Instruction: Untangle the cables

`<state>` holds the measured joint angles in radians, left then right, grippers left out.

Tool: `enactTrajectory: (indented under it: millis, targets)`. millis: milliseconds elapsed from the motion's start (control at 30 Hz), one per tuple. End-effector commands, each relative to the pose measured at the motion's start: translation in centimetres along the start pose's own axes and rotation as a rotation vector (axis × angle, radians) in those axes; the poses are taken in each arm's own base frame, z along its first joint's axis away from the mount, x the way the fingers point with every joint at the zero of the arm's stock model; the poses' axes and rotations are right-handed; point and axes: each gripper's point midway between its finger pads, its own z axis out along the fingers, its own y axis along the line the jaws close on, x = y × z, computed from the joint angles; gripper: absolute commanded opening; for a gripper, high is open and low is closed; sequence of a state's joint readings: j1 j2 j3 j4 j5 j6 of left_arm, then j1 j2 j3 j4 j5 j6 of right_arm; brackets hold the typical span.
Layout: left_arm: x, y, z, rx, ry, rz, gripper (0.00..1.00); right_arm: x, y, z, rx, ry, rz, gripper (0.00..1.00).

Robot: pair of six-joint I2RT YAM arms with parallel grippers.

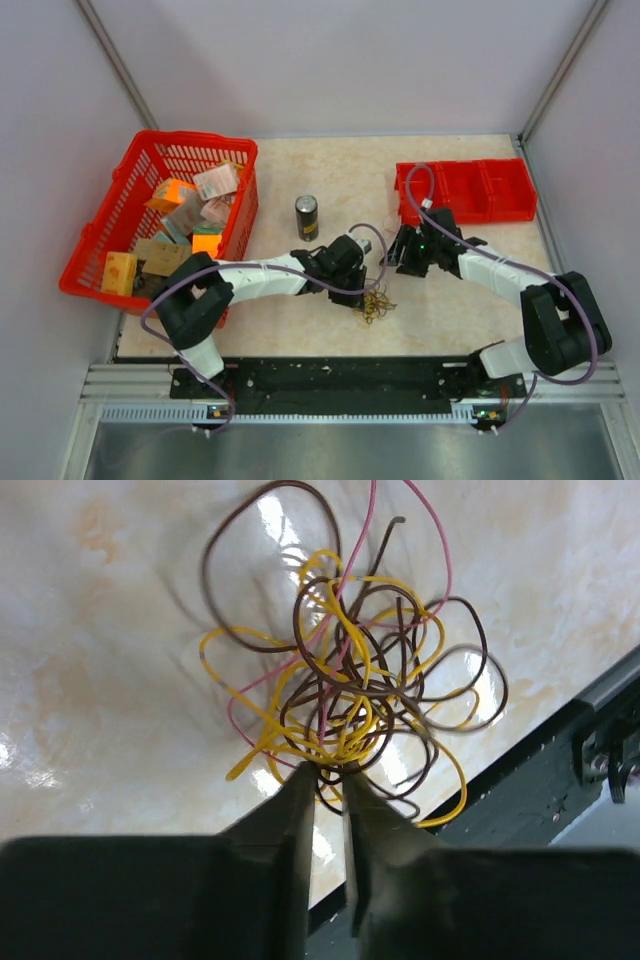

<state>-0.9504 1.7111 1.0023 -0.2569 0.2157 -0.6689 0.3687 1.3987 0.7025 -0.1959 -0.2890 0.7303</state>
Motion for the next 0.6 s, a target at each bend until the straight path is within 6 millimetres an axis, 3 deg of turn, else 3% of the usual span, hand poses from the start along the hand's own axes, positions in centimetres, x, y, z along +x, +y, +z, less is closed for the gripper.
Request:
enactTrajectory:
  millis: [0,33,267,400,500,567]
  targets:
    - [-2.0,0.3,-0.7,-0.054,-0.075,0.006,0.09,-4.1,2.0,-0.9,-0.014,-0.114,-0.095,0.58]
    - [-1.8,0.9,-1.3,-0.081,-0.078,-0.001,0.00,-4.5,1.7,-1.1,0.008,-0.119,-0.110,0.59]
    - [0.7,2.8,-5.8,-0.114,-0.126,0.008,0.00,-8.2,2.1,-2.1,0.065,-0.186,-0.192,0.63]
    - [2.4,2.7,-7.1,-0.068,-0.119,-0.023,0.00,-9.2,2.1,-0.1,0.093,-0.147,-0.218,0.59]
    - [2.9,3.2,-8.0,-0.071,-0.143,-0.038,0.00,-9.5,2.0,1.2,0.098,-0.118,-0.250,0.46]
    - [3.3,3.7,-8.3,-0.083,-0.150,-0.040,0.00,-9.0,1.5,2.1,0.110,-0.093,-0.281,0.45]
